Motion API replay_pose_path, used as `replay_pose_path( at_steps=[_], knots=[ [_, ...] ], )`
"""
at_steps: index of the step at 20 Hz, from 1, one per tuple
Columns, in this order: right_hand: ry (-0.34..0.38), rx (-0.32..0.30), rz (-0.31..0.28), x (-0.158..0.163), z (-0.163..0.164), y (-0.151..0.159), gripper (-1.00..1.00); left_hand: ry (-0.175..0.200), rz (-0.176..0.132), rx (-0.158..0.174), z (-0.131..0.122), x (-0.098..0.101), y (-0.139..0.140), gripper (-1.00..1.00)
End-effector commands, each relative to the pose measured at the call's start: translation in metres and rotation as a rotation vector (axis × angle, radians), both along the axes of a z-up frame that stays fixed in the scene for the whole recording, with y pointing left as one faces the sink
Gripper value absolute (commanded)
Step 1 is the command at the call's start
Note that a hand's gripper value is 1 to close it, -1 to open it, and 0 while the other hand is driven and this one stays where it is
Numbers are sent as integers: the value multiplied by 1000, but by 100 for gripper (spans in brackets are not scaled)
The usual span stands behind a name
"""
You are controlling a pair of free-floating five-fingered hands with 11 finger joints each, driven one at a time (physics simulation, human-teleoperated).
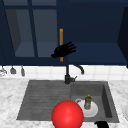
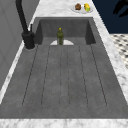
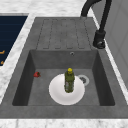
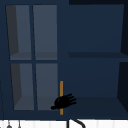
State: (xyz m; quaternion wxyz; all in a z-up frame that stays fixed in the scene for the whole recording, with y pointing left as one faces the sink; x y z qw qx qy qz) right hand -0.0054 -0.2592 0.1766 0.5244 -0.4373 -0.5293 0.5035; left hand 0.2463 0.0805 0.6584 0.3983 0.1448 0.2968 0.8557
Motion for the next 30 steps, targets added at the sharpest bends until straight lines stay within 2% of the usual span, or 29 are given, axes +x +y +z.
replay_pose_path(
  at_steps=[1,4,5,6,7,9,11,12,13,14,15,16,19,21,22,23,26,30],
  knots=[
    [0,0,0,0,0,0,0,-32,-68,53,-18,-1,10,-100],
    [0,0,0,0,0,0,0,-18,-67,61,-33,-1,18,-100],
    [0,0,0,0,0,0,0,-4,-66,67,-41,5,20,100],
    [0,0,0,0,0,0,0,-12,-73,88,-47,16,21,100],
    [0,0,0,0,0,0,0,-7,-69,74,-55,26,24,100],
    [0,0,0,0,0,0,0,-24,-79,67,-58,43,22,100],
    [0,0,0,0,0,0,0,-85,-114,92,-64,55,14,100],
    [0,0,0,0,0,0,0,-119,-144,103,-61,55,9,100],
    [0,0,0,0,0,0,0,-146,-177,157,-61,51,11,100],
    [0,0,0,0,0,0,0,-180,-226,242,-59,41,5,100],
    [0,0,0,0,0,0,0,-203,-265,294,-57,33,3,100],
    [0,0,0,0,0,0,0,-210,-296,318,-56,34,3,100],
    [0,0,0,0,0,0,0,-207,-372,345,-49,29,6,100],
    [0,0,0,0,0,0,0,-238,-474,390,-45,28,13,100],
    [0,0,0,0,0,0,0,-255,-467,390,-43,10,18,100],
    [0,0,0,0,0,0,0,-275,-472,394,-44,8,20,100],
    [0,0,0,0,0,0,0,-295,-520,417,-44,-5,24,100],
    [0,0,0,0,0,0,0,-313,-569,450,-49,-25,33,100]
  ],
)
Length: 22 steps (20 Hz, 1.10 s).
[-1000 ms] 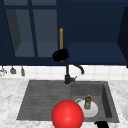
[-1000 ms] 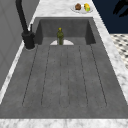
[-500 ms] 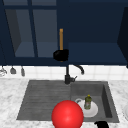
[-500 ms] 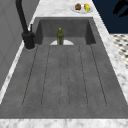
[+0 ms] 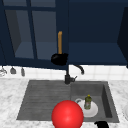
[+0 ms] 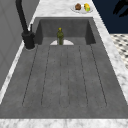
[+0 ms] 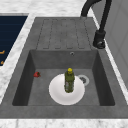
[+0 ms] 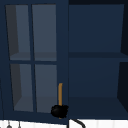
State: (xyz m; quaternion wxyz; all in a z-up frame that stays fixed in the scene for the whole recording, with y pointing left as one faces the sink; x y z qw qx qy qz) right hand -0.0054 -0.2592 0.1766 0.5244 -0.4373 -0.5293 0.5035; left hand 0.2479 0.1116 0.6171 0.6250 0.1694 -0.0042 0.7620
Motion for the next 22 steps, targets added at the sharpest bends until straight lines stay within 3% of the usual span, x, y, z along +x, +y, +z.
replay_pose_path(
  at_steps=[1,4,7,15,19,22],
  knots=[
    [0,0,0,0,0,0,0,-18,0,23,-10,-31,4,100],
    [0,0,0,0,0,0,0,-35,-26,32,-11,-45,8,100],
    [0,0,0,0,0,0,0,-53,-52,21,-18,-59,15,100],
    [0,0,0,0,0,0,0,-118,-127,47,-22,-95,29,100],
    [0,0,0,0,0,0,0,-132,-161,56,-27,-111,37,100],
    [0,0,0,0,0,0,0,-160,-185,47,-33,-123,45,100]
  ],
)
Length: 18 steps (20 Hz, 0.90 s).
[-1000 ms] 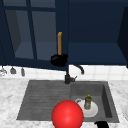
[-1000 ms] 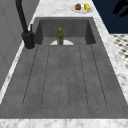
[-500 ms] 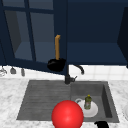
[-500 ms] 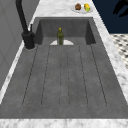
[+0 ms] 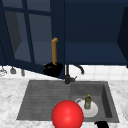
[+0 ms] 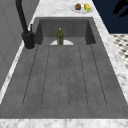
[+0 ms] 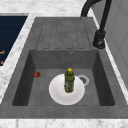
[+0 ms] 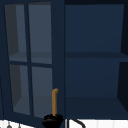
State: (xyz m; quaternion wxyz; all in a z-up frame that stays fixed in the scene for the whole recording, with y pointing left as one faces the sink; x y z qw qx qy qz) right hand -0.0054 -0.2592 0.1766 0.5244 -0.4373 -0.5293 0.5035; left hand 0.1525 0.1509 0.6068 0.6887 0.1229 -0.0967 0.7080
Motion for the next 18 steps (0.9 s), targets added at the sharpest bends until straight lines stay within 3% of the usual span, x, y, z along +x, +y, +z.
replay_pose_path(
  at_steps=[1,12,18],
  knots=[
    [0,0,0,0,0,0,0,1,1,-14,-23,-31,8,100],
    [0,0,0,0,0,0,0,-98,-86,-29,-36,-71,37,100],
    [0,0,0,0,0,0,0,-186,-144,-30,-45,-89,55,100]
  ],
)
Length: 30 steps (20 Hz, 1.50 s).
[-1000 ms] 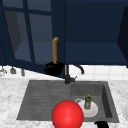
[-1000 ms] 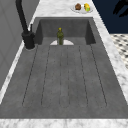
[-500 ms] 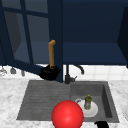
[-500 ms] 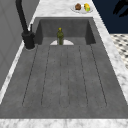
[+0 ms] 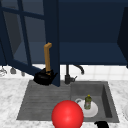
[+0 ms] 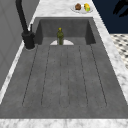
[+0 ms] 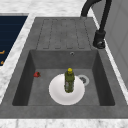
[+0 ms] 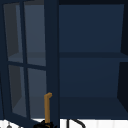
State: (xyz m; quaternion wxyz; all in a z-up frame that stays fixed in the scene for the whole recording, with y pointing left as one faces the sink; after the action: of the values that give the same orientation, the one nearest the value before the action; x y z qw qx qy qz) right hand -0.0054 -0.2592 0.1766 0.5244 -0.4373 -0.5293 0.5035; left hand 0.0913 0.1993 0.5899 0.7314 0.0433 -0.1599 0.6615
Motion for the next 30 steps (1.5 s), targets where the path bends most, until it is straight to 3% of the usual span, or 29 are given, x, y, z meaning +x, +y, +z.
replay_pose_path(
  at_steps=[1,5,11,30],
  knots=[
    [0,0,0,0,0,0,0,-18,0,-9,-30,-31,10,100],
    [0,0,0,0,0,0,0,-73,-43,-7,-35,-43,24,100],
    [0,0,0,0,0,0,0,-122,-102,-23,-39,-60,43,100],
    [0,0,0,0,0,0,0,-158,-261,-89,-47,-98,102,100]
  ],
)
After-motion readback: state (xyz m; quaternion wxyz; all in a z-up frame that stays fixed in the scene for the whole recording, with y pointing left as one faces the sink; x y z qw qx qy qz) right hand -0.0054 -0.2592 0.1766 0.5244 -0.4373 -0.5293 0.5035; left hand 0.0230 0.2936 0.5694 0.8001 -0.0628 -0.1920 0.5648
